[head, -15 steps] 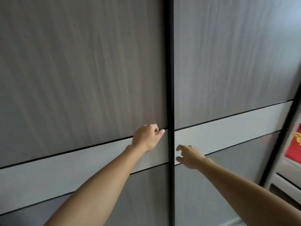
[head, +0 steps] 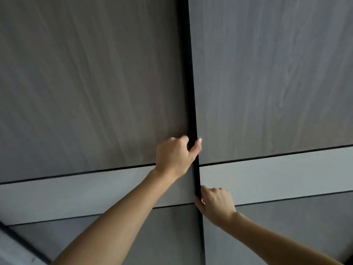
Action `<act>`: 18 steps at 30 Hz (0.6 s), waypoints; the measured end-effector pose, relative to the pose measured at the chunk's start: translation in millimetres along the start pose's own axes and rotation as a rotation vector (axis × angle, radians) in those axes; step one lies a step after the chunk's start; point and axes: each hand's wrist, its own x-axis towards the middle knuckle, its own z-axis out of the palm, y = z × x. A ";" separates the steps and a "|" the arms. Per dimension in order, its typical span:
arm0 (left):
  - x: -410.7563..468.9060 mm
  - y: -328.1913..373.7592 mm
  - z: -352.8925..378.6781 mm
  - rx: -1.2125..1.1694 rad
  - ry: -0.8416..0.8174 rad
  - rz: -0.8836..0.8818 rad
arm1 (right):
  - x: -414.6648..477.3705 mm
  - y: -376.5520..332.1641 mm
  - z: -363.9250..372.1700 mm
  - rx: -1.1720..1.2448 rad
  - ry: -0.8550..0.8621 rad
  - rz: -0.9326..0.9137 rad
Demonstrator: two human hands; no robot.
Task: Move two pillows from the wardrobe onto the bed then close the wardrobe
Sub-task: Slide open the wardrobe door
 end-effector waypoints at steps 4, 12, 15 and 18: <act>-7.2 -21.6 -10.7 0.048 0.001 0.012 | 1.7 -16.0 5.6 0.029 0.024 -0.069; -32.8 -79.8 -49.9 0.093 0.022 -0.087 | 29.0 -76.0 27.1 0.132 -0.051 -0.240; -45.7 -106.3 -68.2 0.110 0.033 -0.152 | 38.9 -108.3 36.4 0.130 -0.061 -0.316; -58.6 -138.3 -87.0 0.134 0.042 -0.189 | 48.9 -142.7 50.9 0.128 -0.078 -0.380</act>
